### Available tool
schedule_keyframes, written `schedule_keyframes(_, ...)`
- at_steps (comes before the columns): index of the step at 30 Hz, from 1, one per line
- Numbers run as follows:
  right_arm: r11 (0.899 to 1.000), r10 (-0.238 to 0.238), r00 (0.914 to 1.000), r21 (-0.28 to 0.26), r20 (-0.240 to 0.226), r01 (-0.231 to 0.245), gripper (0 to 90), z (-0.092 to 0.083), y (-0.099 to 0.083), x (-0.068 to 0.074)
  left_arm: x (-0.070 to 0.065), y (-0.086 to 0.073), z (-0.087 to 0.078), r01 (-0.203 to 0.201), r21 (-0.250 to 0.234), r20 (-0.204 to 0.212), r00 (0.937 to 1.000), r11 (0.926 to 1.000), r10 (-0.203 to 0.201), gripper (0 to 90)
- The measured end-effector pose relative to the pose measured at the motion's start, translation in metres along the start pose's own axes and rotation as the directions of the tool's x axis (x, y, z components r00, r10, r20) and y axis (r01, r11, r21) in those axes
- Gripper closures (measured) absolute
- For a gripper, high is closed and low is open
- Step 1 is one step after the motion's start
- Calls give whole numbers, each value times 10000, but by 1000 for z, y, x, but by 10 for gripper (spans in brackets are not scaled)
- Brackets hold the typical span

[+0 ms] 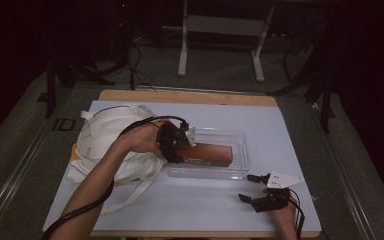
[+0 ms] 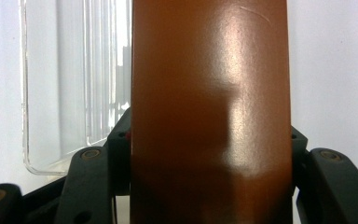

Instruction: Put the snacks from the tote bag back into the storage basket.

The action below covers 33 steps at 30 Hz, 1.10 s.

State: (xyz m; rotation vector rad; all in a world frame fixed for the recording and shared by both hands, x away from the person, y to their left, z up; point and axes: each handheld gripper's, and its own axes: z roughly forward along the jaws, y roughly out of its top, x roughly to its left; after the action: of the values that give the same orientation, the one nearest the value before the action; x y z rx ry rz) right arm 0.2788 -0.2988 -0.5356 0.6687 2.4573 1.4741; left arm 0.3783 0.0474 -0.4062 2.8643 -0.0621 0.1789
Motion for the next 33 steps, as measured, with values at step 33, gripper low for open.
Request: schedule_keyframes(33, 10000, -3, 10000, 28, -7, 3, 201, 0, 0, 0, 0, 3, 12, 200, 86, 464, 9987, 9998, -204, 426)
